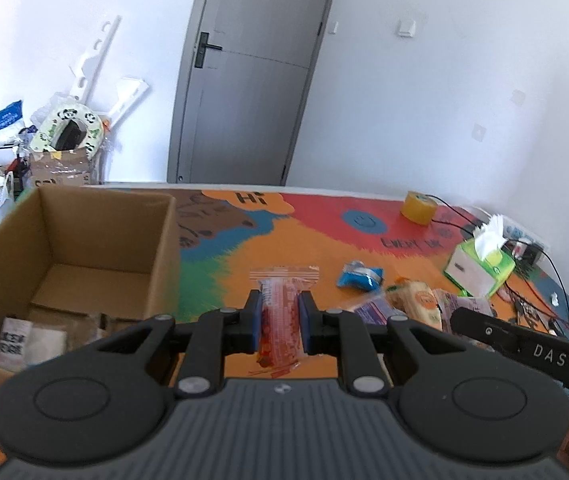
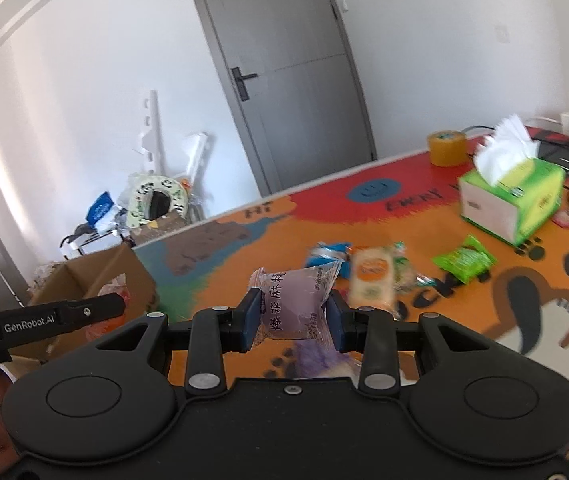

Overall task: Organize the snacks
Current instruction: 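Carry both held packets over the cardboard box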

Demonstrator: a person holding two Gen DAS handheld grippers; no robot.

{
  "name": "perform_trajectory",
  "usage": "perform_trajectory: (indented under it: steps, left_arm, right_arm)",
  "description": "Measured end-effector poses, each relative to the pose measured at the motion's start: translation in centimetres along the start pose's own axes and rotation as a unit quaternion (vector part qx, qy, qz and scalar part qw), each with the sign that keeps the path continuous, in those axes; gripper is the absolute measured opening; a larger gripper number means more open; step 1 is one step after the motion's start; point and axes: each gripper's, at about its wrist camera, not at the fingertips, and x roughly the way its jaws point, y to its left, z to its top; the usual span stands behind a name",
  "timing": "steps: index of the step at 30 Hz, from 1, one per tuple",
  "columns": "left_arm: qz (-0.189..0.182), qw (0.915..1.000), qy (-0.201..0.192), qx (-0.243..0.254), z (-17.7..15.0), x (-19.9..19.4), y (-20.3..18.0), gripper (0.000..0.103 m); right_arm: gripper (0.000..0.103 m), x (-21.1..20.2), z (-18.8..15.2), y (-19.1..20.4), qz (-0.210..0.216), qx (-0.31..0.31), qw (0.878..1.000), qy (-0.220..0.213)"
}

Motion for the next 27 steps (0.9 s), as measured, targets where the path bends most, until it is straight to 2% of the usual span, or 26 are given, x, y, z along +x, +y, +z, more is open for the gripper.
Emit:
perform_trajectory:
  steps: [27]
  left_arm:
    - [0.070, 0.9951, -0.041, -0.057, 2.8, -2.9, 8.4, 0.018]
  right_arm:
    - [0.036, 3.9, 1.6, 9.6, 0.093, -0.047, 0.995, 0.002]
